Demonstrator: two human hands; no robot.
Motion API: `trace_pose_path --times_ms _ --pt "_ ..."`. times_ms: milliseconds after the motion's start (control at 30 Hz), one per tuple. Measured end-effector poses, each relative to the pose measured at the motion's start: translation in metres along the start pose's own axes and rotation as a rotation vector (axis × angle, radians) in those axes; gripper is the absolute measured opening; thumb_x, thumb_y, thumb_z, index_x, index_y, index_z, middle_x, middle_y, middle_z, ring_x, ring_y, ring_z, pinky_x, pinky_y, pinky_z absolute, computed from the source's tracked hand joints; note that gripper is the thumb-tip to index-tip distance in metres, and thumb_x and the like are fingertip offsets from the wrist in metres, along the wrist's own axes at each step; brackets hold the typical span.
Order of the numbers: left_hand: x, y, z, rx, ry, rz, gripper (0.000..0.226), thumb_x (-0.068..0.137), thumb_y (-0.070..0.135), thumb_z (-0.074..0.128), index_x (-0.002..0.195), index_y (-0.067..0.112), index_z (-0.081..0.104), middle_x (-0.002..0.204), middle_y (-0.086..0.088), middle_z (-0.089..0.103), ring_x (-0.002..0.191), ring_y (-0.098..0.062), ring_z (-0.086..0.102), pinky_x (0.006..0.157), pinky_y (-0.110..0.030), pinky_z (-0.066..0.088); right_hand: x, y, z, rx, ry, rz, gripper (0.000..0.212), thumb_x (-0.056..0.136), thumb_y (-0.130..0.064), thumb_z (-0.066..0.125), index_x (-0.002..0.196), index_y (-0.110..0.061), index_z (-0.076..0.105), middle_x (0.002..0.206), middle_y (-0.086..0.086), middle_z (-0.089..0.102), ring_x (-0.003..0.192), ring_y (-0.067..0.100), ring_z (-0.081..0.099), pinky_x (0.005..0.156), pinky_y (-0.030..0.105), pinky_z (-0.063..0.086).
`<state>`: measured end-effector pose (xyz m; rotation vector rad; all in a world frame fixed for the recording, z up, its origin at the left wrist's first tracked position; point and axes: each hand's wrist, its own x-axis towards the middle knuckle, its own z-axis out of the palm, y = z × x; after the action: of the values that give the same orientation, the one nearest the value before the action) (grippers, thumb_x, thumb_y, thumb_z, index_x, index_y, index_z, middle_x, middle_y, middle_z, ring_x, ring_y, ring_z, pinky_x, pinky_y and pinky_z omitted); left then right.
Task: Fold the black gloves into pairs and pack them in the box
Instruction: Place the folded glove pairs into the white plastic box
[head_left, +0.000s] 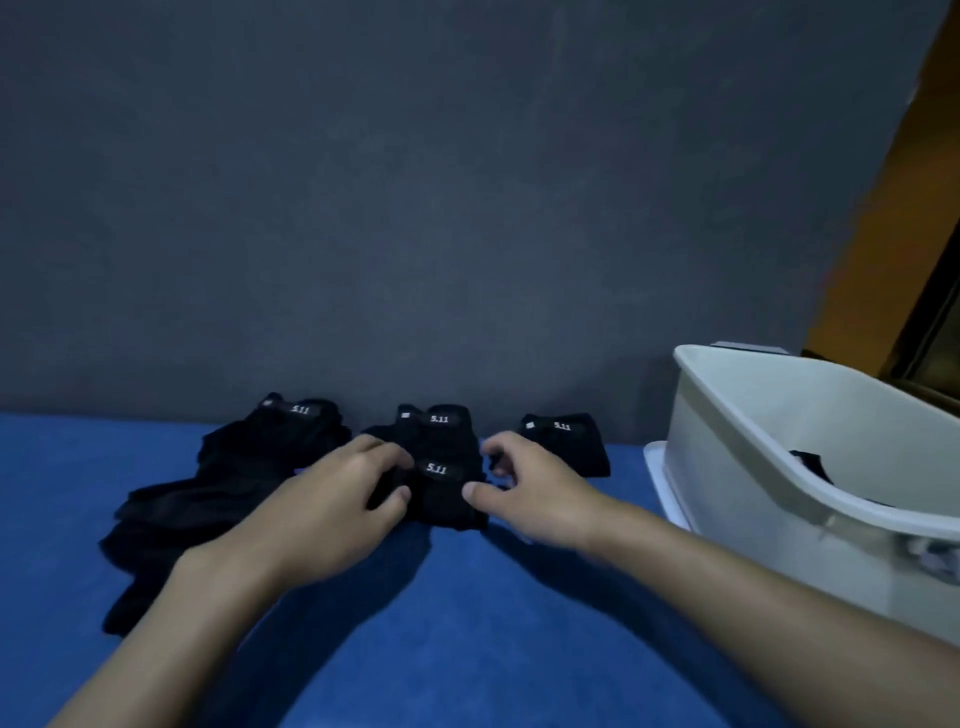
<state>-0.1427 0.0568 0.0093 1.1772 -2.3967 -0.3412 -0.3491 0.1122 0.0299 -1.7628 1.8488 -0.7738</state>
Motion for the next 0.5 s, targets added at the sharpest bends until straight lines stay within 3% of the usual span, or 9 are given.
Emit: trace_pose_path --times_ms 67,200,267,367,500 --pt "-0.004 -0.006 0.005 0.008 -0.057 0.006 0.026 0.095 0.04 0.052 0.121 0.037 0.054 0.117 0.024 0.047 0.107 -0.001 0.053 0.094 -0.034 0.048 0.007 0.007 0.012 0.13 0.01 0.086 0.044 0.09 -0.035 0.067 0.127 -0.022 0.046 0.095 -0.017 0.049 0.094 0.007 0.054 0.084 0.022 0.044" --pt "-0.007 -0.01 0.011 0.028 -0.069 0.025 0.034 0.096 0.041 0.05 0.13 0.038 0.048 0.118 0.019 0.047 0.107 -0.008 0.055 0.093 -0.036 0.049 0.017 0.01 0.026 0.263 0.016 0.13 0.042 0.09 -0.037 0.067 0.122 -0.028 0.042 0.097 -0.012 0.058 0.088 0.004 0.06 0.076 0.02 0.048" --pt "-0.008 -0.011 0.01 0.021 -0.069 0.02 0.035 0.097 0.041 0.049 0.132 0.039 0.045 0.117 0.018 0.048 0.106 -0.01 0.056 0.092 -0.036 0.049 0.02 0.009 0.03 0.273 0.03 0.132 0.044 0.089 -0.038 0.068 0.124 -0.024 0.045 0.091 -0.011 0.059 0.081 0.002 0.06 0.068 0.015 0.045" --pt "-0.009 -0.011 0.01 0.003 -0.057 0.018 0.033 0.096 0.042 0.05 0.128 0.042 0.043 0.112 0.017 0.048 0.102 -0.012 0.058 0.09 -0.038 0.049 0.021 0.009 0.031 0.305 0.036 0.148 0.033 0.089 -0.036 0.069 0.111 -0.023 0.047 0.086 -0.011 0.057 0.072 -0.002 0.057 0.052 0.006 0.04" --pt "-0.007 -0.008 0.011 0.004 -0.017 -0.01 0.037 0.096 0.045 0.051 0.131 0.04 0.042 0.106 0.017 0.049 0.097 -0.01 0.057 0.086 -0.034 0.048 0.021 0.014 0.03 0.315 -0.022 0.155 0.02 0.086 -0.028 0.074 0.095 -0.015 0.062 0.081 -0.004 0.067 0.067 0.004 0.063 0.056 0.014 0.048"
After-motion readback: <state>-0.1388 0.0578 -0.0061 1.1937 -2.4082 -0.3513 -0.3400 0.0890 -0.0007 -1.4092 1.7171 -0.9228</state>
